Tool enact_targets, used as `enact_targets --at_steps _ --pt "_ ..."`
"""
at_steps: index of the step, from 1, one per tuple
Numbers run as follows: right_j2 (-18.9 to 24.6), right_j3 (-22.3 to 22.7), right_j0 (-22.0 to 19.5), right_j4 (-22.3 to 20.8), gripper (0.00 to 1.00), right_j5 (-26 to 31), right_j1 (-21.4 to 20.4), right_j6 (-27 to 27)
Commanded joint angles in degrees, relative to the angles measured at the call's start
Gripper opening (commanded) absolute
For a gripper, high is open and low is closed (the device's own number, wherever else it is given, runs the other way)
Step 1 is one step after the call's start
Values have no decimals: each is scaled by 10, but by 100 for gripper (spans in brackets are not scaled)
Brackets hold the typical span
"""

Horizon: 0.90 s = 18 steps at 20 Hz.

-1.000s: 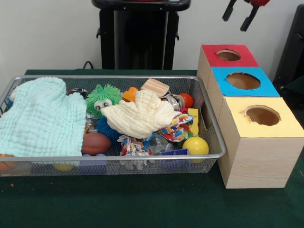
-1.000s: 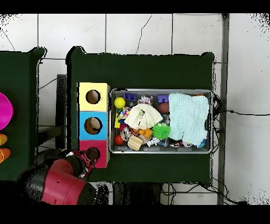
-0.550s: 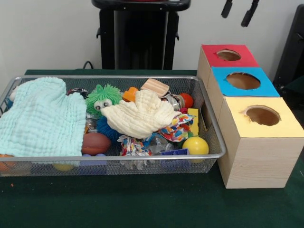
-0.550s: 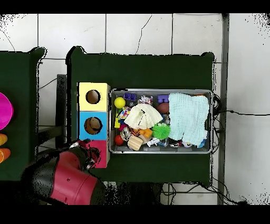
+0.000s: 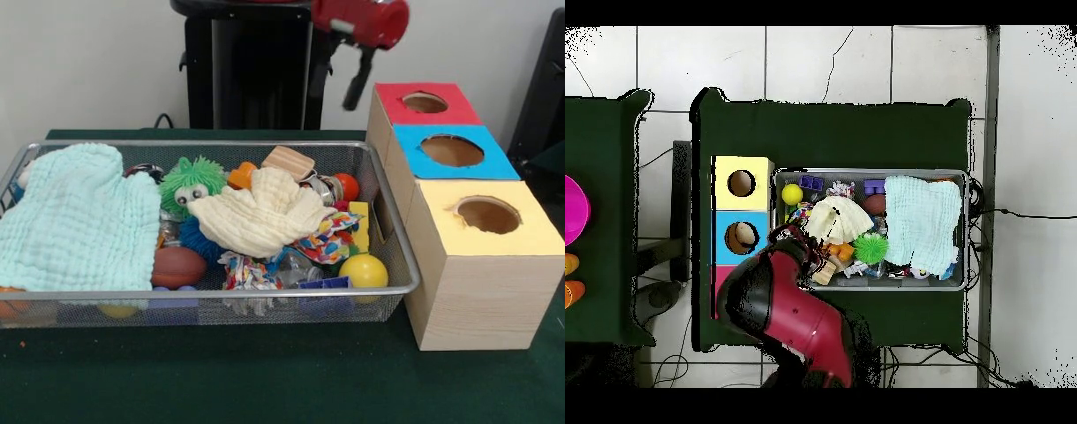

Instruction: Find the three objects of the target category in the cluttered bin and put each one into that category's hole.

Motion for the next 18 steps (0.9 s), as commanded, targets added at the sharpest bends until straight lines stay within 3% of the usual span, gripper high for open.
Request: enact_targets --at_steps 1,12,18 --pt "202 74 -131 -139 100 -28 -35 -73" --pt "333 53 -309 -322 100 -48 -30 -50" --pt "385 51 -374 -392 100 -47 -37 -37"
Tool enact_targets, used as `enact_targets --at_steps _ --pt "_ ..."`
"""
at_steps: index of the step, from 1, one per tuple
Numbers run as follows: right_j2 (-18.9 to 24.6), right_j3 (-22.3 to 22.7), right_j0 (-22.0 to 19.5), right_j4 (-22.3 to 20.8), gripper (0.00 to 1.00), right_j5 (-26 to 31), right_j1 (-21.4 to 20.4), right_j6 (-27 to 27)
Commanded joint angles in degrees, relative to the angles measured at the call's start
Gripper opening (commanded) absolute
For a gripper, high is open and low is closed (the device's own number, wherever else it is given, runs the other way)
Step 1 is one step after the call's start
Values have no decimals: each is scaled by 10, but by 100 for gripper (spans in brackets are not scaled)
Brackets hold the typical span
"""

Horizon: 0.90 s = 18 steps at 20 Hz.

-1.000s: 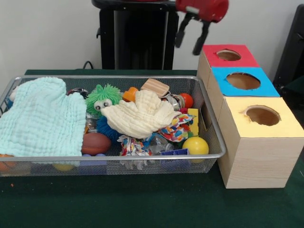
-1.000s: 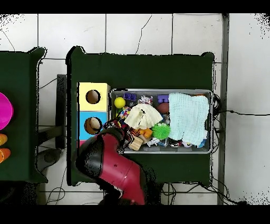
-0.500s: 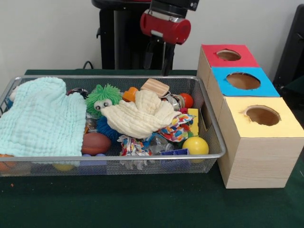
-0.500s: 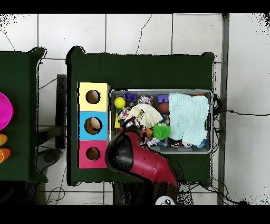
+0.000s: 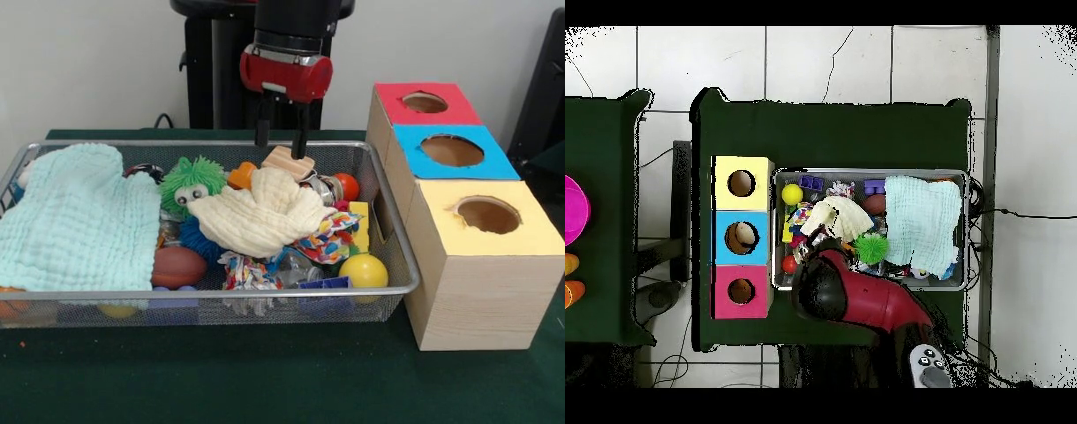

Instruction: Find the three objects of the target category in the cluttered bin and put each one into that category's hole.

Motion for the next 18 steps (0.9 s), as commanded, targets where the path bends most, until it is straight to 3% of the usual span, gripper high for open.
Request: enact_targets --at_steps 1,14,18 --pt "127 9 -64 -90 100 -11 -5 -36" --pt "187 -38 -121 -164 100 22 15 -44" --pt "192 -52 -121 -178 100 29 23 -43"
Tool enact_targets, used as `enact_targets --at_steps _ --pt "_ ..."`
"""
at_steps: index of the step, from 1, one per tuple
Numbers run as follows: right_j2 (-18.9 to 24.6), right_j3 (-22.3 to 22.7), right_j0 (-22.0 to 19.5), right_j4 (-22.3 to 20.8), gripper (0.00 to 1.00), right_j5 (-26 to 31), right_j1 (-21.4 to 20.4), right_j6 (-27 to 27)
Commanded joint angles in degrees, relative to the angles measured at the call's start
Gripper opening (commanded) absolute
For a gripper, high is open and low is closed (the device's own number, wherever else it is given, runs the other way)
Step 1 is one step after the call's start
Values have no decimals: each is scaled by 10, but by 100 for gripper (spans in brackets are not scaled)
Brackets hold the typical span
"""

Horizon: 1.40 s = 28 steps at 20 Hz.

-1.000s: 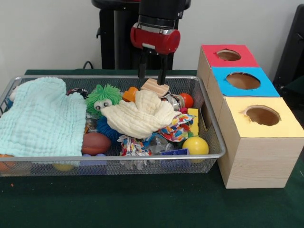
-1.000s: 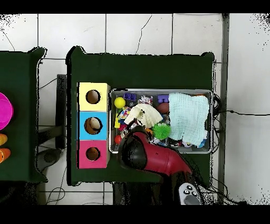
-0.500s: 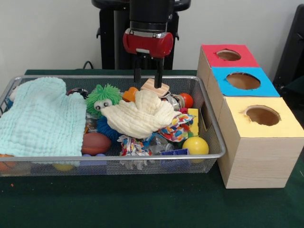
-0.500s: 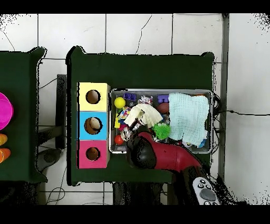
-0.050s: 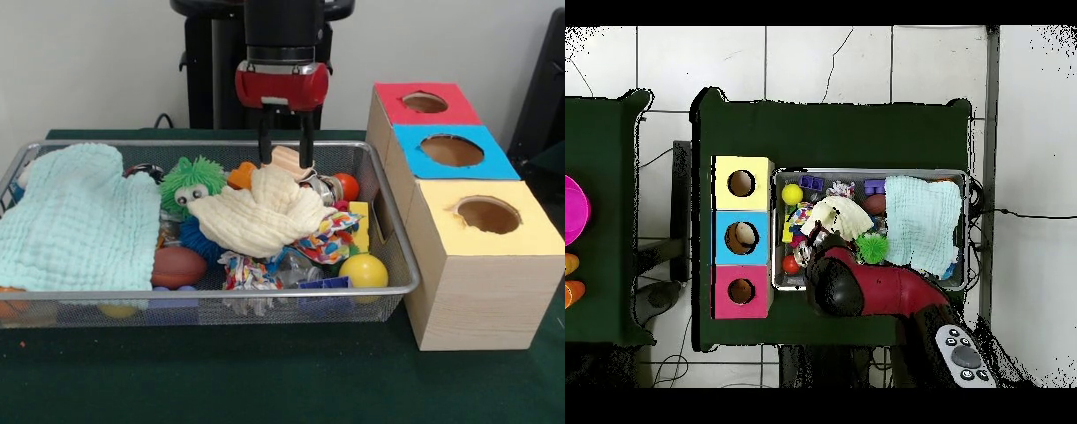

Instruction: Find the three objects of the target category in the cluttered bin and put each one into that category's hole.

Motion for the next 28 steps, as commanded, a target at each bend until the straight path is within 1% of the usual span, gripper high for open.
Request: enact_targets --at_steps 1,6,9,12,13,14,15,16,19,21,23,28 --pt "66 -52 -10 -47 100 29 22 -40" --pt "28 -56 40 -41 100 10 26 3" --pt "0 -64 68 -43 100 8 40 11" --pt "-31 -66 99 -35 100 -12 54 31" --pt "-38 -66 107 -32 100 -11 55 35" --pt "-49 -68 119 -25 100 2 55 40" --pt "-65 -71 135 -18 100 12 56 46" --pt "-83 -74 155 -15 100 10 63 53" --pt "-123 -87 192 -10 100 -25 92 68" --pt "-141 -88 207 -6 100 -37 99 72" --pt "-154 -88 216 -3 100 -29 95 70" --pt "-219 -98 265 13 100 18 94 76"
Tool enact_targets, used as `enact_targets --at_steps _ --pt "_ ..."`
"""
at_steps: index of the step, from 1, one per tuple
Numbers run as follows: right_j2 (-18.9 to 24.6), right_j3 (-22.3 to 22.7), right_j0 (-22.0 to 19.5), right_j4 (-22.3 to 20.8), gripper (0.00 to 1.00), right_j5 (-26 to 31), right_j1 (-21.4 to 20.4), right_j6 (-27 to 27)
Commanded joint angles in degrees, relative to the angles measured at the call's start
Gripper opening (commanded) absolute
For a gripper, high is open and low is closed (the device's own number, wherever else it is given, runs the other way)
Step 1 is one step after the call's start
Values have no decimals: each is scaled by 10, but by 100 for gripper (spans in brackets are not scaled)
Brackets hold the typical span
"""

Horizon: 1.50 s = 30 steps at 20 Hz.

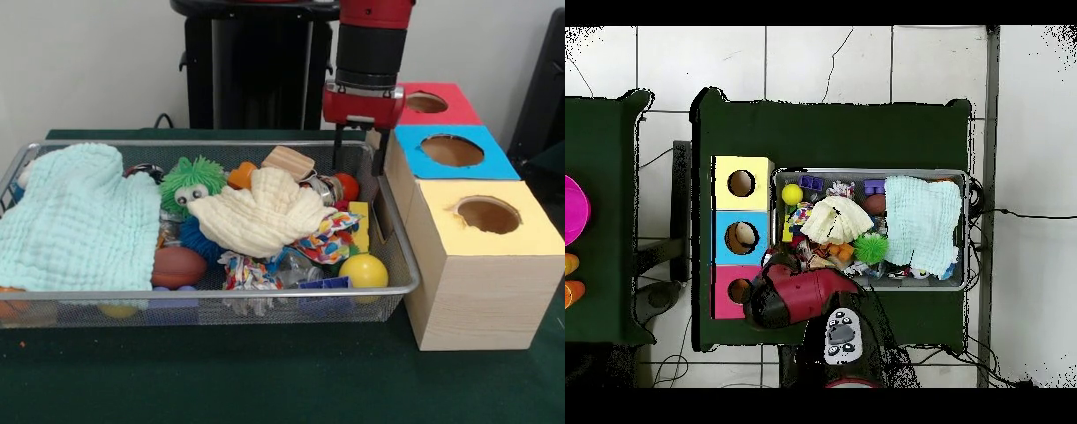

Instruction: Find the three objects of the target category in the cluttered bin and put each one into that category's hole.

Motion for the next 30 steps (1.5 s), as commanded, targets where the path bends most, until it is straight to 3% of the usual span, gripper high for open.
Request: enact_targets --at_steps 1,8,11,16,22,30 --pt "-89 -61 32 30 100 30 22 77" --pt "-123 -59 57 44 100 37 17 77" --pt "-136 -64 63 49 100 6 33 82" --pt "-162 -87 72 64 100 -83 99 94" --pt "-218 -114 113 132 100 -179 192 99" --pt "-210 -121 115 178 100 -203 222 69"
